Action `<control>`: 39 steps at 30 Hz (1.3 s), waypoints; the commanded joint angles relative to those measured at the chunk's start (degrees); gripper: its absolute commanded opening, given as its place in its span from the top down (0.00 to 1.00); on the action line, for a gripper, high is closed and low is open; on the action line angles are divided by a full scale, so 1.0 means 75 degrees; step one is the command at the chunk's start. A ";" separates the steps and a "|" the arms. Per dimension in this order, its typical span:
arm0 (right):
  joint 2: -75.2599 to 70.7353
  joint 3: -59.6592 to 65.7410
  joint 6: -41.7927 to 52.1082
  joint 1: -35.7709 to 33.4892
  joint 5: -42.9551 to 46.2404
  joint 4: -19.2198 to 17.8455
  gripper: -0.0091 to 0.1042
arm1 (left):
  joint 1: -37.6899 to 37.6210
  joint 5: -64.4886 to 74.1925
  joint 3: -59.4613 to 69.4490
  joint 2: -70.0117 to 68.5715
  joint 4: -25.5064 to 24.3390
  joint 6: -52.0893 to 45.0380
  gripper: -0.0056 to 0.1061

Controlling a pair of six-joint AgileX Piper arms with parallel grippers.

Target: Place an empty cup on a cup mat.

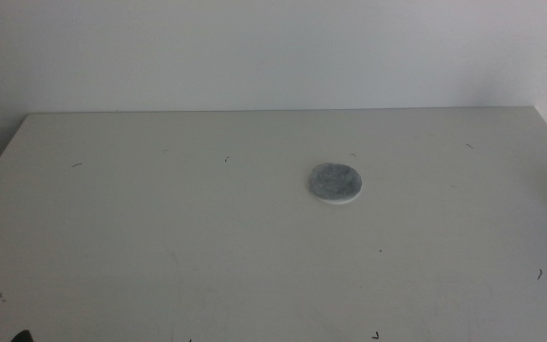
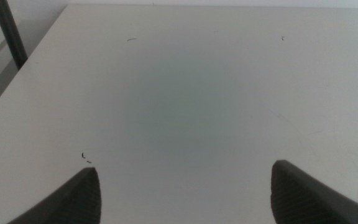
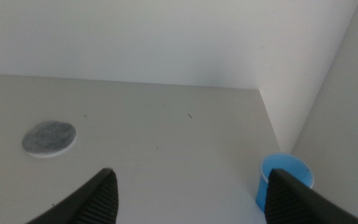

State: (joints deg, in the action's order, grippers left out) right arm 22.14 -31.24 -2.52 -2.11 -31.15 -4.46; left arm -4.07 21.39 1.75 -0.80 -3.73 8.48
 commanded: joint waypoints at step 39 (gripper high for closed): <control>0.7425 -0.8166 -0.0013 0.1549 -0.4109 0.0508 0.39 | 0.0009 -0.0519 -0.0045 -0.0070 -0.0003 0.0082 0.01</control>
State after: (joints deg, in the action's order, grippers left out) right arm 78.73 -90.36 -2.90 7.67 -64.29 -0.77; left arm -4.07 21.39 1.75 -0.80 -3.73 8.48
